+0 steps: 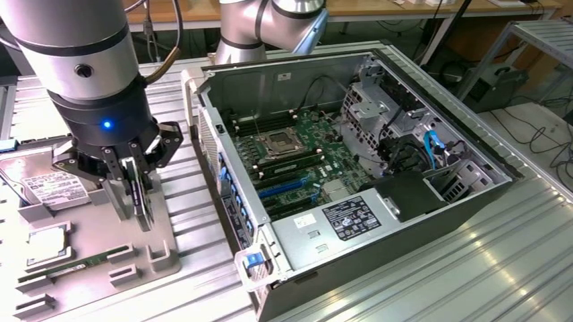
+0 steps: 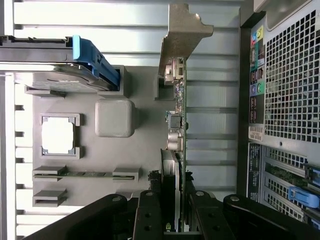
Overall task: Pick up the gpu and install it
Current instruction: 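Pick up the gpu and move the gpu toward the slot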
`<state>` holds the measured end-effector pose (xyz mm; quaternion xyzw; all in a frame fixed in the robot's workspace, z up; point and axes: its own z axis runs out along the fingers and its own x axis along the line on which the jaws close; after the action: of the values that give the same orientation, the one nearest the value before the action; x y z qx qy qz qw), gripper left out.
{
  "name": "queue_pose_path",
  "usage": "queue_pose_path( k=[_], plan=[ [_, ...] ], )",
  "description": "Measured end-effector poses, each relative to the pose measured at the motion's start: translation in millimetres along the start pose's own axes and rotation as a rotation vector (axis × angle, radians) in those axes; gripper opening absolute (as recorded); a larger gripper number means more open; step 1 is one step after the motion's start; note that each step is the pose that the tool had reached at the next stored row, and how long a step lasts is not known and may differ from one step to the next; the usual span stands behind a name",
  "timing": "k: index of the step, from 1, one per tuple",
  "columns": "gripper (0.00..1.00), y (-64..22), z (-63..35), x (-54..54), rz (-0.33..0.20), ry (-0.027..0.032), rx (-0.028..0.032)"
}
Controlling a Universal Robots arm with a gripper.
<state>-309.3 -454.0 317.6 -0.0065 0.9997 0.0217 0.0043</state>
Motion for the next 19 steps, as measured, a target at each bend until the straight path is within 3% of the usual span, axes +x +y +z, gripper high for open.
queue_pose_path(
  k=[19],
  plan=[
    [0.27,0.5,-11.8,-0.1,0.0,0.0,0.0006]
  ],
)
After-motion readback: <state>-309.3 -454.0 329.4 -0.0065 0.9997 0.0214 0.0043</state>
